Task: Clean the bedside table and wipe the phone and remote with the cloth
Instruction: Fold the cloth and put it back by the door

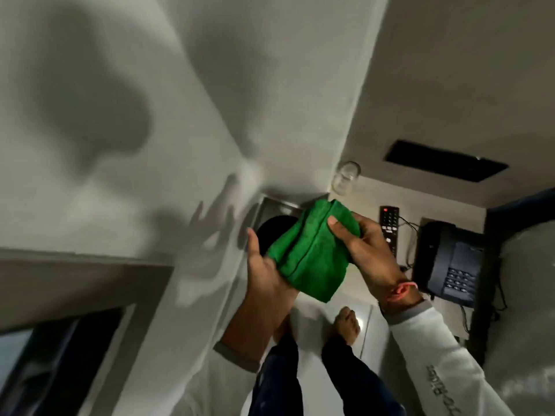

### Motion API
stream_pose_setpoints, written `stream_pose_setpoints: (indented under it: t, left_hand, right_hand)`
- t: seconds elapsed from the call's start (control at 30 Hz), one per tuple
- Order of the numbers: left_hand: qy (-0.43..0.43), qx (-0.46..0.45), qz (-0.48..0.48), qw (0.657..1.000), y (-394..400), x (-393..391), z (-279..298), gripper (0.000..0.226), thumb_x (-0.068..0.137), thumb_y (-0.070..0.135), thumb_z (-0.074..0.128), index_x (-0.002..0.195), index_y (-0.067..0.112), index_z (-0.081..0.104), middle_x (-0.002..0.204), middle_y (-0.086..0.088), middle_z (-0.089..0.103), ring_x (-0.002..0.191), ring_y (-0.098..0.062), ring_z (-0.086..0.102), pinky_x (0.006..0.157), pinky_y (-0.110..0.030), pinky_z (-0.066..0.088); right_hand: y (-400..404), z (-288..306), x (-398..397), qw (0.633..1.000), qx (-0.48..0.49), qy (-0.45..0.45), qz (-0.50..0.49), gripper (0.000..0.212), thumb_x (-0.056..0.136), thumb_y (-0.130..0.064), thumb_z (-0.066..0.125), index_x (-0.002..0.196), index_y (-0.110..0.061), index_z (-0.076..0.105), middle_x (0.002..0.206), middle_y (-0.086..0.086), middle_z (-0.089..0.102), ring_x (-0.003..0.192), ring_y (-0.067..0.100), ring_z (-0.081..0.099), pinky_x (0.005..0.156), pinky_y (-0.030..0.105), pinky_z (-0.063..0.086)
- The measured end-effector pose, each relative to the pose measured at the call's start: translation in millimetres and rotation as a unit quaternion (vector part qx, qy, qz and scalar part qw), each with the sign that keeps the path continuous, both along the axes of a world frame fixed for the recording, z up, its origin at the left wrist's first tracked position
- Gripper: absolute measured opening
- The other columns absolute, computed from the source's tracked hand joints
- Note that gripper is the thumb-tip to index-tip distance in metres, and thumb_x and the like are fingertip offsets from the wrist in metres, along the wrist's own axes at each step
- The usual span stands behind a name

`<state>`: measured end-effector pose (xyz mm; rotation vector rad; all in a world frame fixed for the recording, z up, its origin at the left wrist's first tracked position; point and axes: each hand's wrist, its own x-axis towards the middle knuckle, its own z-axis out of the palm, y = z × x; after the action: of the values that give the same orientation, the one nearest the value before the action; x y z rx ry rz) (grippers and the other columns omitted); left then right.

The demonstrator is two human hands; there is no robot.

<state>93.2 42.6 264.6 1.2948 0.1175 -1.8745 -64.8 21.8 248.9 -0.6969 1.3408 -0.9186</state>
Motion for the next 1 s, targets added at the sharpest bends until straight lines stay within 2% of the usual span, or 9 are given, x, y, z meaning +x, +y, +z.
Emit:
stream_pose_setpoints:
  t: [0.1,0.2,0.33,0.47,0.6,0.67,0.77,0.87,1.0]
  left_hand:
    - [-0.096,-0.113,-0.020,0.989,39.1,28.7,42.2,0.055,0.095,0.035,0.064,0.138,0.001,0.059,0.138,-0.025,0.064,0.132,-0.040,0.059,0.116,-0.055,0.041]
    - [-0.242,-0.116,0.006,0.963,91.5,68.1,69.8,0.046,0.082,0.000,0.078,0.126,0.003,0.067,0.124,-0.023,0.072,0.117,-0.040,0.069,0.105,-0.058,0.052]
    - [-0.337,-0.051,0.072,0.937,163.0,141.8,88.6,0.033,0.086,0.005,0.076,0.118,0.007,0.071,0.108,-0.012,0.080,0.100,-0.030,0.077,0.087,-0.044,0.063]
    - [-0.431,-0.004,0.136,0.892,220.6,215.5,91.9,0.035,0.078,0.001,0.084,0.103,0.015,0.064,0.104,-0.012,0.074,0.087,-0.021,0.073,0.071,-0.034,0.063]
    - [-0.505,0.001,0.159,0.848,239.6,269.1,86.7,0.053,0.073,-0.008,0.085,0.108,0.011,0.049,0.101,-0.012,0.065,0.088,-0.027,0.067,0.076,-0.034,0.059]
    - [-0.567,0.009,0.135,0.813,237.8,285.0,80.1,0.051,0.074,-0.011,0.082,0.106,0.010,0.048,0.097,-0.012,0.062,0.086,-0.031,0.066,0.067,-0.025,0.056]
    - [-0.648,-0.042,0.088,0.756,234.7,303.1,70.1,0.031,0.075,-0.020,0.070,0.099,-0.004,0.058,0.094,-0.013,0.059,0.093,-0.040,0.065,0.079,-0.030,0.049]
    - [-0.734,-0.104,-0.017,0.670,236.5,304.8,58.8,0.011,0.092,-0.003,0.063,0.098,-0.006,0.070,0.113,-0.019,0.060,0.105,-0.035,0.064,0.099,-0.036,0.050]
    - [-0.783,-0.151,-0.237,0.555,239.7,297.7,40.6,0.036,0.080,0.002,0.082,0.114,-0.004,0.074,0.136,-0.031,0.061,0.129,-0.044,0.060,0.103,-0.050,0.056]
  right_hand:
    - [12.4,34.4,36.0,1.000,-0.015,0.009,0.015,0.025,0.100,-0.016,0.063,0.115,0.003,0.069,0.096,0.011,0.075,0.086,0.021,0.071,0.065,0.023,0.058]
    - [30.8,66.5,76.8,0.994,0.005,-0.024,0.110,0.023,0.095,-0.001,0.065,0.118,0.005,0.067,0.101,0.019,0.073,0.087,0.028,0.071,0.067,0.027,0.060]
    - [67.2,102.9,141.4,0.954,0.033,-0.028,0.296,0.046,0.062,-0.002,0.064,0.107,0.005,0.068,0.091,0.017,0.066,0.085,0.027,0.063,0.074,0.034,0.053]
    - [114.0,106.8,216.0,0.925,0.020,0.000,0.380,0.036,0.057,-0.005,0.062,0.092,-0.010,0.069,0.079,0.010,0.067,0.071,0.019,0.065,0.066,0.031,0.053]
    - [134.8,76.8,280.5,0.955,0.038,0.052,0.290,0.034,0.066,0.013,0.071,0.087,-0.013,0.066,0.083,0.015,0.069,0.083,0.031,0.064,0.083,0.054,0.056]
    - [136.6,66.6,307.7,0.968,0.076,0.047,0.233,0.039,0.073,0.023,0.070,0.098,-0.006,0.061,0.083,0.013,0.070,0.078,0.030,0.064,0.082,0.049,0.056]
    - [130.5,54.6,342.0,0.985,0.099,0.022,0.141,0.037,0.075,0.019,0.076,0.091,-0.009,0.059,0.097,0.021,0.071,0.089,0.032,0.067,0.090,0.048,0.058]
    - [126.3,45.2,356.7,0.983,0.082,0.091,0.140,0.032,0.078,-0.005,0.085,0.086,-0.023,0.060,0.097,0.010,0.072,0.086,0.025,0.069,0.080,0.033,0.059]
    - [128.1,33.0,368.7,0.976,0.110,0.169,0.080,0.035,0.069,-0.002,0.091,0.074,-0.017,0.060,0.107,0.025,0.075,0.104,0.037,0.072,0.103,0.046,0.056]
